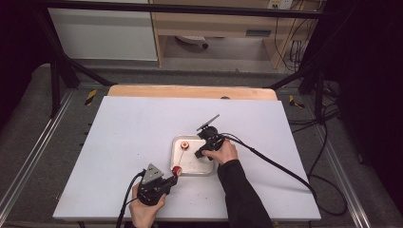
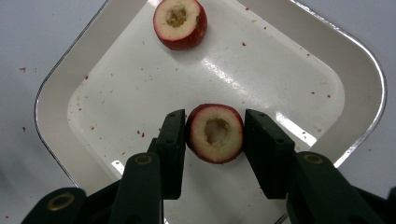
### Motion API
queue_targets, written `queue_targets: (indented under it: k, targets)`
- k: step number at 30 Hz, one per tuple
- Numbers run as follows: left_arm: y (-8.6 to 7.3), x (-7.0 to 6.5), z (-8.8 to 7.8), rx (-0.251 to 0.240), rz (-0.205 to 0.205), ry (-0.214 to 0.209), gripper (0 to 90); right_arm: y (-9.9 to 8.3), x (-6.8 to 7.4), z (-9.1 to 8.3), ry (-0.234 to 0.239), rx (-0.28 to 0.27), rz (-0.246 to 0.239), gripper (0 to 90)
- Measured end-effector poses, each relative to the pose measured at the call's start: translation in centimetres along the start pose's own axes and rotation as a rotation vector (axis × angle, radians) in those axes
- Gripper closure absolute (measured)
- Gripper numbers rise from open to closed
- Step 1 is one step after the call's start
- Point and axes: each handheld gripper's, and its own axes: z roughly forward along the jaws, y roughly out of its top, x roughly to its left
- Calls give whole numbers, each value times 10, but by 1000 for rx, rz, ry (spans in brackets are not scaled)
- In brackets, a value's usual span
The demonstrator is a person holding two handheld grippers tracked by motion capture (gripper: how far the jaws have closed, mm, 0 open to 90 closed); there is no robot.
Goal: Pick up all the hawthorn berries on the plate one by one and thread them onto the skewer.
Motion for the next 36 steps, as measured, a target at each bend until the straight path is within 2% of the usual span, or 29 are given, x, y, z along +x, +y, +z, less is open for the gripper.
queue_targets:
  k: [7,14,20,36]
  targets:
    - [0,-1,0,-7,-3,1,880,-1,2,-11,9,-47,15,605]
    - [0,-4,0,-17,-6,-1,880,-4,9,-29,31,-133,29,606]
    - [1,-7,1,-22,-5,-3,880,-13,9,-43,55,-244,50,606]
    - [1,-19,7,-49,-25,-19,879,-40,11,-63,183,-583,156,607]
